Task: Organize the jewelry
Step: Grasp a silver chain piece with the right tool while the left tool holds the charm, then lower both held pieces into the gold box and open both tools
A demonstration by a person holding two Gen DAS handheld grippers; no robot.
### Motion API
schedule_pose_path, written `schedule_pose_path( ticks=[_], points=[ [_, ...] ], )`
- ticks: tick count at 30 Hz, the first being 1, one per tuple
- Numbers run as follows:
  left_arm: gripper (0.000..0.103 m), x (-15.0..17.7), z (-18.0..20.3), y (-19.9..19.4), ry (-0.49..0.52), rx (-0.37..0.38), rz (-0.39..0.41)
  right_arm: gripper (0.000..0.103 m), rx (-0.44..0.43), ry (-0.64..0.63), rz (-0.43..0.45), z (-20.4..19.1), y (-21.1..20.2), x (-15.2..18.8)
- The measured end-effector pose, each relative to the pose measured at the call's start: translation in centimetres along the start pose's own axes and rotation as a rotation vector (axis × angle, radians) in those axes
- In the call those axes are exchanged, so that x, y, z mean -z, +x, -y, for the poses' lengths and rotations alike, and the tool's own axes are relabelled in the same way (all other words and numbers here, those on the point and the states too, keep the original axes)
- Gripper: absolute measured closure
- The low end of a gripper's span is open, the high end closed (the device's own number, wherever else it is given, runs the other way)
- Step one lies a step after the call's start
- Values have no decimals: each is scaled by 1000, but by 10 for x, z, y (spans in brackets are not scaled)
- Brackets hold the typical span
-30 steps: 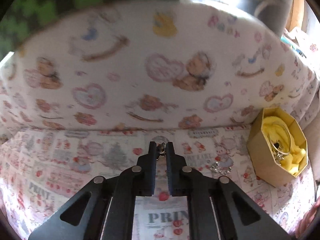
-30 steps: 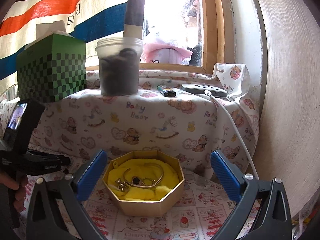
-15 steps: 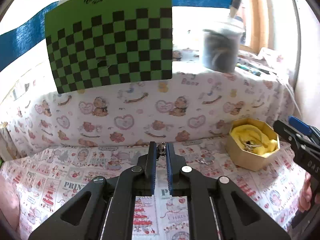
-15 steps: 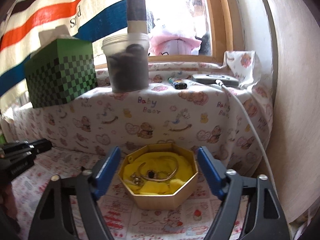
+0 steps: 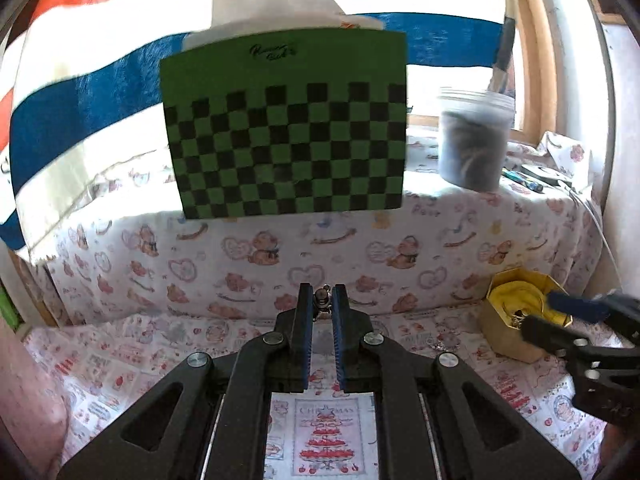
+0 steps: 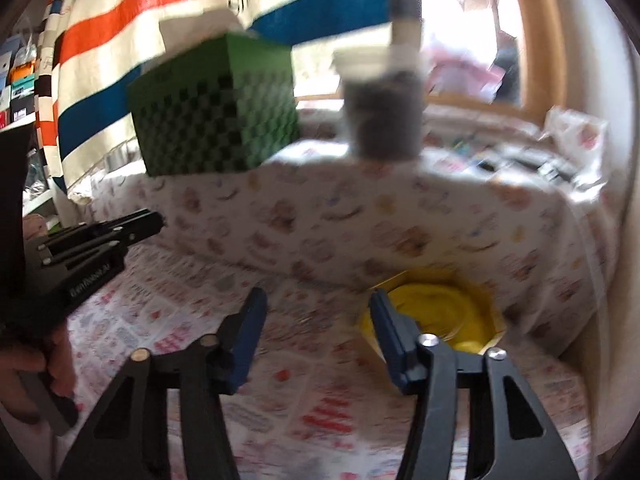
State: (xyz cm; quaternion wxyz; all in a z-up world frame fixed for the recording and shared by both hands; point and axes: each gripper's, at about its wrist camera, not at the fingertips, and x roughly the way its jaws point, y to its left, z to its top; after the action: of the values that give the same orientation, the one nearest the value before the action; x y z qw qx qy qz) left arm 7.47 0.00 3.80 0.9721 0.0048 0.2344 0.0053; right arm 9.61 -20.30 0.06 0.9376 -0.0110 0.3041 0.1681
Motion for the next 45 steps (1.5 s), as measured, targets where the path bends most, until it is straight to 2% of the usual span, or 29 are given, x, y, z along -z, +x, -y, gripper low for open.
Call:
schedule_pose_path(
  ticks=[3,11,18,23,29,30,33,39,45],
  points=[
    [95,1,-7,4,-23,2,-14,64,-20,20,-94,-3,27,-7],
    [95,6,-19,17,-53,-12,-51,80,-15,93,-301,2,95,-15],
    [95,6,-26,20,-70,-7,-61,83,90,25,-360,-10,123,-15],
    [95,5,-23,17,-53,-22,-49,90,104,23,-399,-8,137,-8],
    [95,4,-21,14,-52,-20,-41,94,117,-8,-385,-11,140,-8],
    [95,4,-22,13,-55,-20,-40,99,112,0,-375,-11,139,-8],
    [95,3,-25,12,-69,-25,-34,99,80,18,-334,-17,121,-7],
    [95,1,-29,6,-80,-37,-11,99,15,13,-212,-27,69,-8],
    [95,0,-28,1,-73,-52,16,99,-32,17,-42,-23,6,-22]
  ],
)
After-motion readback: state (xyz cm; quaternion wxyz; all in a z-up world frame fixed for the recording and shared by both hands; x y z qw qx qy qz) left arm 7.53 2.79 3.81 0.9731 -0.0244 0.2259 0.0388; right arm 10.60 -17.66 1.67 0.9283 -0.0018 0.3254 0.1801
